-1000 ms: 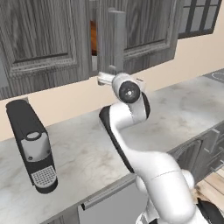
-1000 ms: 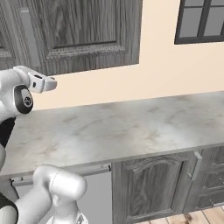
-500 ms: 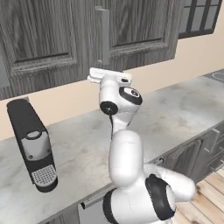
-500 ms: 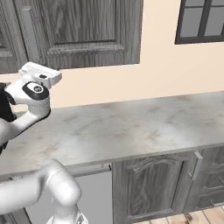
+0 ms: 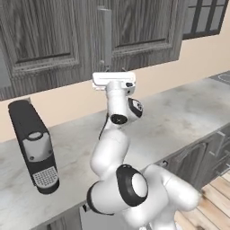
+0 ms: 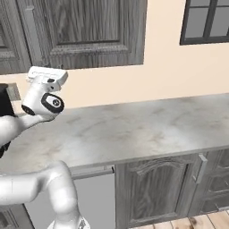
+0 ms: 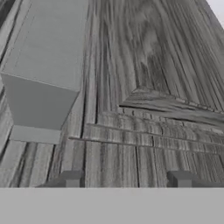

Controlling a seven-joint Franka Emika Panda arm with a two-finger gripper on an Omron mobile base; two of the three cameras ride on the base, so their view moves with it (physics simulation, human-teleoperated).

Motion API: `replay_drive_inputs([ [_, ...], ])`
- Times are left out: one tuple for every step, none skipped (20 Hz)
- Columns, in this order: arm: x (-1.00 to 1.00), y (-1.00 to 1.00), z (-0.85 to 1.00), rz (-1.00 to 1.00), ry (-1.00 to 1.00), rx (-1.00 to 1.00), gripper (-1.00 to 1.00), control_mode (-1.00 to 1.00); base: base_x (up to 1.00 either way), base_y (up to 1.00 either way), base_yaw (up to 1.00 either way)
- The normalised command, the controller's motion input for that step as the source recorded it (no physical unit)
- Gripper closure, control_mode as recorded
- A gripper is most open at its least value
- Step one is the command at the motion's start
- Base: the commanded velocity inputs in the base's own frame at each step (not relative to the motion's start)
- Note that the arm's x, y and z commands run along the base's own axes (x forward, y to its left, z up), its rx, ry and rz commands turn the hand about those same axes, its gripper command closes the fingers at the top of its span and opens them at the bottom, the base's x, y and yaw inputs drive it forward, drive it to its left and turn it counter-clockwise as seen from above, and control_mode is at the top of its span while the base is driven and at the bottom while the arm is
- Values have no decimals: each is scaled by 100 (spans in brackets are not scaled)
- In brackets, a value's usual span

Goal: Pick the mug and place it in the sink. Pick the bowl and place it in the open cabinet and then close the cabinet.

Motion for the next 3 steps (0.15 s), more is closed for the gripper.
replay_drive_inputs([
  [100,21,14,-18,9,-13,-100,-100,0,0,0],
  [100,21,14,-20,10,-14,-100,-100,0,0,0],
  [100,20,15,-21,11,-14,-100,-100,0,0,0],
])
